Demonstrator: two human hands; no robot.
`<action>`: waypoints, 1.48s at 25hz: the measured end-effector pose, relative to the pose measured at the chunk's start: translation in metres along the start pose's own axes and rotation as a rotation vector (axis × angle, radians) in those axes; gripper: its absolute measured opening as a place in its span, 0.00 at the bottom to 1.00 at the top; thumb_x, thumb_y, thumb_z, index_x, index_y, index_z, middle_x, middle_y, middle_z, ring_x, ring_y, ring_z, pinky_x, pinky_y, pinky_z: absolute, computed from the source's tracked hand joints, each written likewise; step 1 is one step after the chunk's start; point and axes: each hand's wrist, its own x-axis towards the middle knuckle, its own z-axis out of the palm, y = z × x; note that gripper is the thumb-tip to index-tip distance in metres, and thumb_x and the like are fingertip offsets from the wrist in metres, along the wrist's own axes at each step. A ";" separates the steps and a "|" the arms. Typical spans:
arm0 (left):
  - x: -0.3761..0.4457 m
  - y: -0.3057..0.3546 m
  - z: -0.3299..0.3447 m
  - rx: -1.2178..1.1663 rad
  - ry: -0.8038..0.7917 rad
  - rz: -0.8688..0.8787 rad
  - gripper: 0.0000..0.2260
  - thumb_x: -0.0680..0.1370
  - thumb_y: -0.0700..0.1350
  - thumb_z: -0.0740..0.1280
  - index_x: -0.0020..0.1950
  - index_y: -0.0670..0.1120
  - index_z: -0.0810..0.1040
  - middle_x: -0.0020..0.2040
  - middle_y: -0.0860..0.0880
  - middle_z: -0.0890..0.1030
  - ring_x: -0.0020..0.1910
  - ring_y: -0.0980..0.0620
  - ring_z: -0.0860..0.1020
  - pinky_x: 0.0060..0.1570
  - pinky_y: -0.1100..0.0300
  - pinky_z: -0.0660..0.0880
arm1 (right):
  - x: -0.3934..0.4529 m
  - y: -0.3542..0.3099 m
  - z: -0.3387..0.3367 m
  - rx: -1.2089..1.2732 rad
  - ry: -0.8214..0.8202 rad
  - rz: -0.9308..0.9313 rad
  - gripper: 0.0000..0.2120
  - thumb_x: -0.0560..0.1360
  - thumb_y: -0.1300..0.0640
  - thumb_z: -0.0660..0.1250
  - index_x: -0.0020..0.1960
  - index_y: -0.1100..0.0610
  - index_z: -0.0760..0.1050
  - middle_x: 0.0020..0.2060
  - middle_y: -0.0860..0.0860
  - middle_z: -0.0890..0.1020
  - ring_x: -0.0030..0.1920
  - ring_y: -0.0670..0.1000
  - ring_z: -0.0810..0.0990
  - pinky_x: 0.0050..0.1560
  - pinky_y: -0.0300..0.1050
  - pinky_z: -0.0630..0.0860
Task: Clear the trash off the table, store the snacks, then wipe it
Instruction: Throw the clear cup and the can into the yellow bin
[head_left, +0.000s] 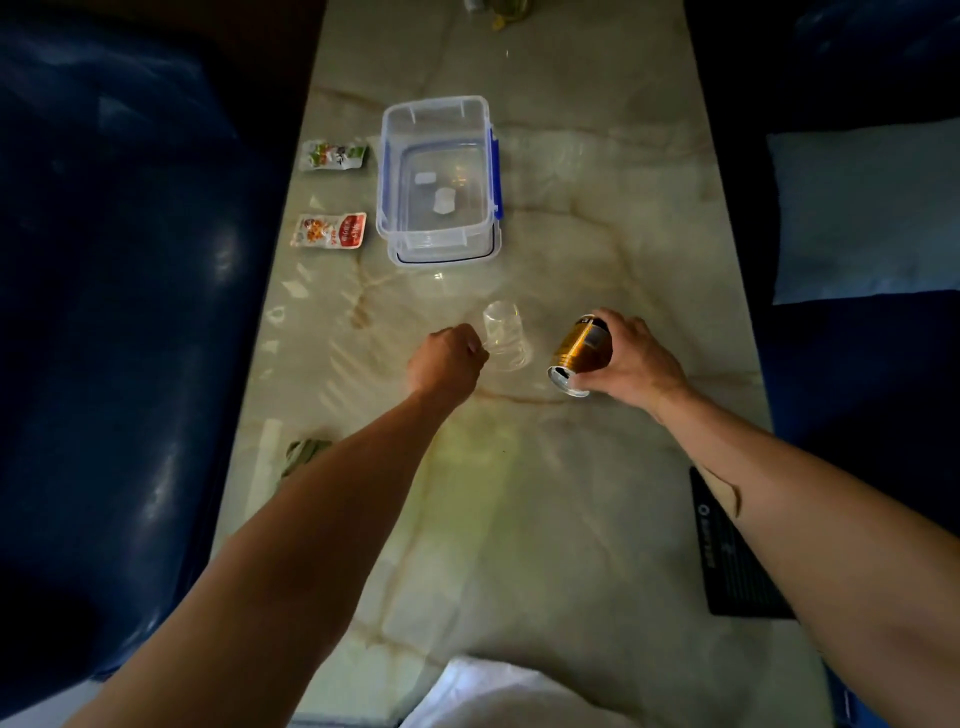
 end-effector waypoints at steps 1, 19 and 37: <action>-0.006 0.000 -0.002 -0.015 0.007 0.000 0.06 0.75 0.49 0.68 0.48 0.49 0.80 0.49 0.47 0.84 0.48 0.44 0.81 0.48 0.50 0.79 | -0.009 0.000 0.000 0.015 0.007 0.019 0.43 0.55 0.42 0.77 0.67 0.39 0.63 0.61 0.51 0.71 0.59 0.56 0.77 0.59 0.54 0.76; -0.200 -0.098 -0.027 -0.494 0.032 0.075 0.03 0.72 0.47 0.73 0.42 0.49 0.82 0.37 0.51 0.83 0.39 0.51 0.81 0.37 0.64 0.71 | -0.243 -0.022 0.087 0.493 0.243 0.165 0.39 0.58 0.42 0.77 0.66 0.45 0.68 0.60 0.51 0.77 0.56 0.51 0.77 0.53 0.43 0.72; -0.348 -0.061 0.051 -0.649 -0.501 0.219 0.08 0.74 0.41 0.72 0.36 0.51 0.78 0.34 0.53 0.82 0.31 0.55 0.82 0.30 0.64 0.73 | -0.489 0.065 0.126 0.959 0.472 0.505 0.29 0.68 0.50 0.76 0.66 0.45 0.70 0.57 0.46 0.75 0.54 0.47 0.76 0.61 0.55 0.77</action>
